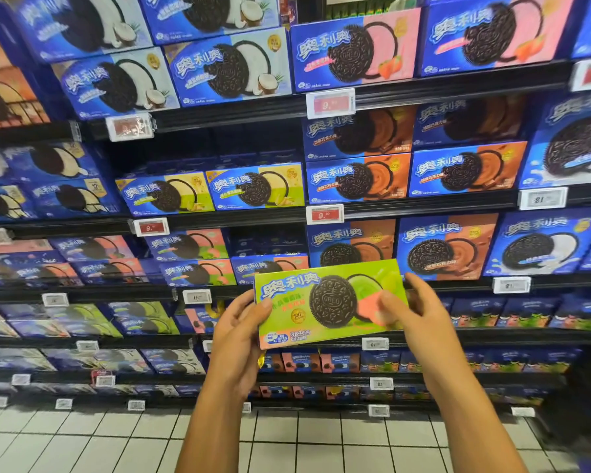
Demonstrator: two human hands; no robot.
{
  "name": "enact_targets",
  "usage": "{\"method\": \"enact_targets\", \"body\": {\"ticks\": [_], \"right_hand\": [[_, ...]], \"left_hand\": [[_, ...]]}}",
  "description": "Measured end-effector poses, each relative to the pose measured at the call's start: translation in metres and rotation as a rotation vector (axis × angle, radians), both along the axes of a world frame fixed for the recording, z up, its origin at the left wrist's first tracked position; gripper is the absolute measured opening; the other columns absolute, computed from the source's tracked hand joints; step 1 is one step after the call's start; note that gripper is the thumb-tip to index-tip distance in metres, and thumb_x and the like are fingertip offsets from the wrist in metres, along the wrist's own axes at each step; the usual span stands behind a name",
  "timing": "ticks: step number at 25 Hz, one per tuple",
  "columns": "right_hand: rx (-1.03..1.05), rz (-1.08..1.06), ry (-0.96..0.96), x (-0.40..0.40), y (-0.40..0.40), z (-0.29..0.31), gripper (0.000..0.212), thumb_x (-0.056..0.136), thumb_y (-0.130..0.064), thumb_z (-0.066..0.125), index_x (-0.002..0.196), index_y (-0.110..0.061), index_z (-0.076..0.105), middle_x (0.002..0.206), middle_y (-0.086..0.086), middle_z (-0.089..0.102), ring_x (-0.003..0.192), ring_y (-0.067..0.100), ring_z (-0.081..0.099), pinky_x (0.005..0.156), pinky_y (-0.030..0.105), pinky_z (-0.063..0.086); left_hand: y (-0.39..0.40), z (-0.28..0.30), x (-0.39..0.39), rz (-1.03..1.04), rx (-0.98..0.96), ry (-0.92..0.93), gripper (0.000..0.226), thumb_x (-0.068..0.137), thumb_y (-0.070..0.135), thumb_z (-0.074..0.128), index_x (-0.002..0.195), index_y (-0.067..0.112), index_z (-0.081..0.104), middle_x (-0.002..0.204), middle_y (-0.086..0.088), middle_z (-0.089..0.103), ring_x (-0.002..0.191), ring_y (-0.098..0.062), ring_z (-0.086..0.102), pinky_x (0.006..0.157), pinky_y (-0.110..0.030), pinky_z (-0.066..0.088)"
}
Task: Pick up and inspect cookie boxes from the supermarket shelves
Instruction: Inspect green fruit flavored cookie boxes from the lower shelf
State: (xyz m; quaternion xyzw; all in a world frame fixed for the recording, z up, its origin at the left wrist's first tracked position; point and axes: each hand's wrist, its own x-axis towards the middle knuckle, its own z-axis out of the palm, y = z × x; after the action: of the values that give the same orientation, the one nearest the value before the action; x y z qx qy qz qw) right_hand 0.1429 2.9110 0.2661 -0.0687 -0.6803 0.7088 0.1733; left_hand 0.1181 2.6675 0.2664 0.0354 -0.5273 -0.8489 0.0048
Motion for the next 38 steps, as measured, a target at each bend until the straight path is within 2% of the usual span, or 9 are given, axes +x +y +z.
{"method": "enact_targets", "body": {"ticks": [4,7,9,15,18,23,27,33,38], "right_hand": [[0.197,0.188,-0.043,0.006,-0.036,0.012,0.035,0.09,-0.042,0.071,0.117,-0.051,0.051,0.108,-0.047,0.057,0.101,-0.024,0.054,0.076,0.003,0.043],[0.381,0.378,-0.121,0.01,-0.071,0.004,0.092,0.078,-0.078,0.057,0.155,-0.038,0.026,0.157,-0.026,0.03,0.145,-0.002,0.028,0.117,0.027,0.031],[0.455,0.37,-0.153,0.009,-0.083,0.0,0.11,0.071,-0.087,0.043,0.16,-0.032,0.011,0.164,-0.021,0.006,0.152,-0.001,0.001,0.124,0.034,0.015],[-0.006,0.325,-0.018,-0.005,-0.073,-0.011,0.042,0.089,-0.059,0.057,0.126,-0.041,0.061,0.118,-0.02,0.07,0.109,0.002,0.066,0.081,0.014,0.053],[-0.275,0.331,-0.067,-0.013,-0.062,-0.021,0.038,0.088,-0.049,0.056,0.113,-0.026,0.072,0.111,0.002,0.076,0.105,0.019,0.071,0.091,0.031,0.056],[-0.714,0.298,-0.043,-0.033,-0.044,-0.025,0.037,0.089,-0.044,0.053,0.103,-0.023,0.079,0.114,0.009,0.075,0.097,0.021,0.071,0.086,0.041,0.053],[-0.939,0.33,-0.058,-0.051,-0.051,-0.031,0.037,0.095,-0.043,0.049,0.105,-0.022,0.078,0.112,0.01,0.074,0.094,0.025,0.07,0.081,0.042,0.055],[-0.939,0.364,-0.079,-0.082,-0.083,-0.046,0.041,0.094,-0.039,0.054,0.125,-0.017,0.07,0.122,0.012,0.071,0.102,0.027,0.07,0.089,0.044,0.055],[-0.422,0.12,-0.079,-0.117,-0.108,-0.051,0.03,0.101,-0.016,0.053,0.128,-0.027,0.063,0.116,0.008,0.073,0.097,0.021,0.071,0.079,0.035,0.057]], "left_hand": [[0.02,-0.002,-0.002,0.148,-0.107,0.01,0.05,0.077,0.009,0.075,0.123,0.008,0.056,0.11,-0.012,0.073,0.097,-0.027,0.073,0.072,-0.038,0.062],[0.033,0.002,-0.004,0.169,-0.14,0.037,0.044,0.081,0.001,0.074,0.121,0.009,0.057,0.112,-0.013,0.071,0.093,-0.023,0.073,0.07,-0.031,0.06],[0.034,0.004,-0.003,0.144,-0.126,0.032,0.043,0.083,0.003,0.072,0.122,0.012,0.057,0.113,-0.012,0.071,0.094,-0.021,0.073,0.071,-0.031,0.06],[0.035,0.019,0.002,-0.072,-0.311,0.131,0.029,0.101,0.024,0.046,0.107,0.025,0.074,0.112,0.004,0.073,0.11,-0.01,0.067,0.088,-0.032,0.056],[0.025,0.019,0.001,-0.135,-0.3,0.171,0.025,0.1,0.024,0.05,0.11,0.022,0.073,0.115,0.001,0.073,0.112,-0.011,0.066,0.088,-0.028,0.057],[-0.036,-0.005,-0.019,0.312,-0.353,0.019,0.021,0.094,0.009,0.06,0.111,0.021,0.067,0.123,-0.004,0.067,0.108,-0.013,0.063,0.091,-0.029,0.048],[-0.054,-0.029,-0.026,0.138,-0.316,-0.145,0.021,0.097,0.029,0.057,0.113,0.019,0.066,0.117,-0.006,0.07,0.1,-0.015,0.067,0.083,-0.033,0.05],[-0.075,-0.037,-0.055,0.198,-0.157,0.004,0.022,0.097,0.021,0.055,0.113,0.02,0.07,0.103,0.003,0.076,0.091,-0.009,0.073,0.065,-0.02,0.056],[-0.105,-0.048,-0.1,0.21,-0.207,-0.001,0.036,0.093,0.017,0.06,0.129,0.015,0.058,0.118,-0.004,0.071,0.106,-0.018,0.07,0.083,-0.029,0.058]]}}
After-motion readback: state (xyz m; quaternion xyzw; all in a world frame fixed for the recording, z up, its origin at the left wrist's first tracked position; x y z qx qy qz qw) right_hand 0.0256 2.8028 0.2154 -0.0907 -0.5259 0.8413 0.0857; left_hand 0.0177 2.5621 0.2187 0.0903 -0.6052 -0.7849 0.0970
